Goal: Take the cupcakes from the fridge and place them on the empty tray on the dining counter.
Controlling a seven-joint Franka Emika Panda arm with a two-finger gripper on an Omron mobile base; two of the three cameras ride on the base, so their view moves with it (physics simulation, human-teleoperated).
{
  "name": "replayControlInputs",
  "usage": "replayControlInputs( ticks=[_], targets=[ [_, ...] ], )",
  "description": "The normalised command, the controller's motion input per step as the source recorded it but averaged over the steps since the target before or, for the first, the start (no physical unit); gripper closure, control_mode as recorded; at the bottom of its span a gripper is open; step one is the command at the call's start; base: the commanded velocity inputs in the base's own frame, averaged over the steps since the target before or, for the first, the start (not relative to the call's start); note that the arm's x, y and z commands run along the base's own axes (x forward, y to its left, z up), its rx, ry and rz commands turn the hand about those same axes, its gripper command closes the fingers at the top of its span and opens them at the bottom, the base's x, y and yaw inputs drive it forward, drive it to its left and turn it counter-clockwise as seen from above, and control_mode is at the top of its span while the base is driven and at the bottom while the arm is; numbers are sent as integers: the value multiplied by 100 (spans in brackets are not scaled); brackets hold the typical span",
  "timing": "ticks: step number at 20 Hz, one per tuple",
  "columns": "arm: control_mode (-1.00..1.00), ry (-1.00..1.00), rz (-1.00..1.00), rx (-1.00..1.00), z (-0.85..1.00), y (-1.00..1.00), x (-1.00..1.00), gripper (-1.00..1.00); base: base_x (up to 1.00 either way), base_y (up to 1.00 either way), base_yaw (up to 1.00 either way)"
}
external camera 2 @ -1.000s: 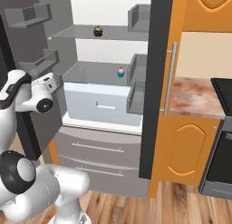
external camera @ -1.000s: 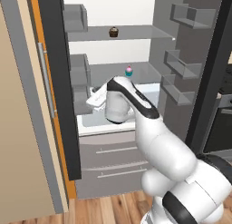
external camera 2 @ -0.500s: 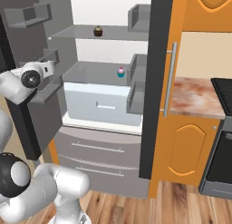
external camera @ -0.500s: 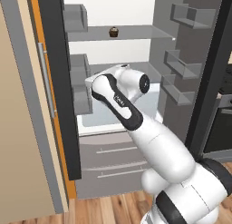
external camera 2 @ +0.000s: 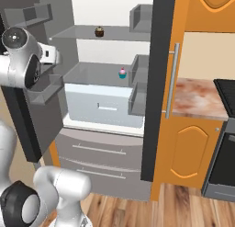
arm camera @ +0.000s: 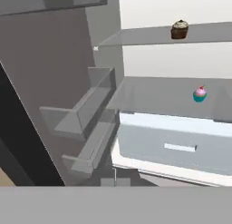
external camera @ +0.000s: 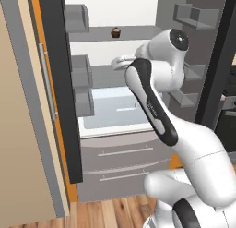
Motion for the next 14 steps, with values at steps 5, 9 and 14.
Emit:
replayControlInputs(
  ticks=[5, 9, 14],
  targets=[
    [-100, 10, -22, -2, -60, -65, -100, 100, 0, 0, 0],
    [-100, -1, -13, 0, -22, -68, -98, 100, 0, 0, 0],
    [-100, -22, -10, 1, -36, -10, -86, -100, 0, 0, 0]
  ],
)
